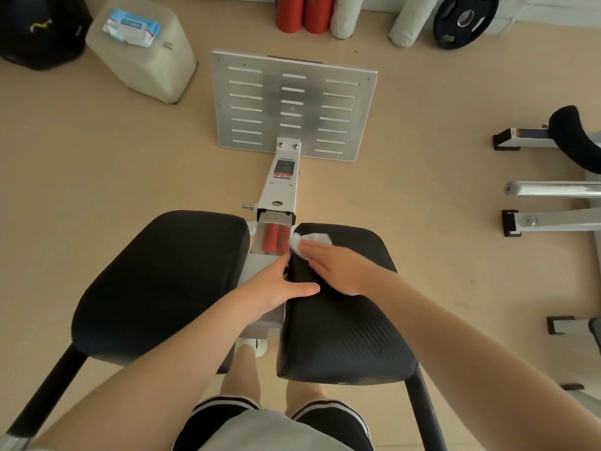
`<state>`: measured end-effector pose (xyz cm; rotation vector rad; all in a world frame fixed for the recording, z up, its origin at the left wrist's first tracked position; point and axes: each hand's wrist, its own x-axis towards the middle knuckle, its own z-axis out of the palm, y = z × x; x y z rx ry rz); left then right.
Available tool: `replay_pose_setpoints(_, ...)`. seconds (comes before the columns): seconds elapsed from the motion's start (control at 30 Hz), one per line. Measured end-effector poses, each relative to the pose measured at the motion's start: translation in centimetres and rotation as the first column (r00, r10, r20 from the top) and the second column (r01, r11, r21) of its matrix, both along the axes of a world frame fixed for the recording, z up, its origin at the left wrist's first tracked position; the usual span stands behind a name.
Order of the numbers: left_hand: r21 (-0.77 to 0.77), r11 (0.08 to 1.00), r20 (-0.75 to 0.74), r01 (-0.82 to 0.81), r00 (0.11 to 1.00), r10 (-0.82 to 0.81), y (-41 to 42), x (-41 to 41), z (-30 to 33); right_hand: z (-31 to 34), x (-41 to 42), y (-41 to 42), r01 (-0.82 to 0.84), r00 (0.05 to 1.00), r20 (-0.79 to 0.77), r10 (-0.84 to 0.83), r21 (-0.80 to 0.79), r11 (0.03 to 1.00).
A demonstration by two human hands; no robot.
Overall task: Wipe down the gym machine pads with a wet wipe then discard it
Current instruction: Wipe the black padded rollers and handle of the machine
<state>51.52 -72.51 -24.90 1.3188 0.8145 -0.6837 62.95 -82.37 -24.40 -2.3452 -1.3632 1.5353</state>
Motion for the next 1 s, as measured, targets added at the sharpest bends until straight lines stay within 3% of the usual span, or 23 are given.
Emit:
replay_pose_setpoints(0.1, -0.027, 0.999, -0.015, -0.019, 1.0, 0.018, 0.0, 0.1, -0.1, -0.8, 2.6, -2.9, 0.267, 0.964, 0.008, -0.267, -0.027, 0.963)
replay_pose_setpoints(0.17, -0.026, 1.0, -0.023, -0.016, 1.0, 0.016, 0.1, 0.2, -0.2, -1.3, 4.0, -5.2, 0.361, 0.932, 0.059, -0.357, -0.069, 0.93)
replay_pose_setpoints(0.23, -0.018, 1.0, -0.03, -0.013, 0.999, 0.012, 0.2, 0.2, -0.4, -1.9, 4.6, -6.0, 0.371, 0.928, 0.1, -0.359, -0.139, 0.918)
replay_pose_setpoints(0.3, -0.031, 0.999, -0.04, -0.028, 0.999, 0.026, 0.2, 0.1, -0.4, -2.0, 3.9, -4.8, 0.36, 0.93, 0.121, -0.348, -0.106, 0.927)
replay_pose_setpoints(0.4, -0.044, 0.996, -0.046, -0.074, 0.996, 0.072, 0.0, -0.1, -0.2, -1.3, 0.8, -1.8, 0.296, 0.955, -0.014, -0.296, 0.006, 0.955)
replay_pose_setpoints(0.47, 0.015, 0.998, -0.038, -0.069, 0.997, 0.07, -0.4, -0.3, -0.1, -0.7, -1.0, -0.5, 0.22, 0.966, -0.155, -0.206, 0.081, 0.972)
replay_pose_setpoints(0.57, 0.133, 0.99, -0.03, -0.051, 0.998, 0.055, -1.0, -0.5, 0.5, -0.3, -1.6, -0.4, 0.151, 0.961, -0.249, -0.116, 0.127, 0.98)
replay_pose_setpoints(0.67, 0.152, 0.988, -0.032, -0.026, 0.999, 0.031, -1.5, -1.2, 1.1, -0.9, -0.5, -1.2, 0.087, 0.978, -0.195, -0.074, 0.057, 0.995)
replay_pose_setpoints(0.8, 0.13, 0.991, -0.033, -0.009, 0.999, 0.013, -2.1, -1.7, 1.8, -2.1, 2.2, -3.8, 0.262, 0.961, -0.108, -0.256, 0.045, 0.964)
replay_pose_setpoints(0.9, 0.125, 0.991, -0.029, -0.037, 0.999, 0.041, -2.3, -1.7, 2.0, -2.7, 3.9, -5.3, 0.25, 0.965, 0.098, -0.243, -0.069, 0.966)
replay_pose_setpoints(1.0, 0.07, 0.994, -0.025, -0.089, 0.996, 0.091, -2.3, -1.9, 2.0, -1.6, 2.0, -3.7, 0.216, 0.973, 0.098, -0.211, -0.038, 0.976)
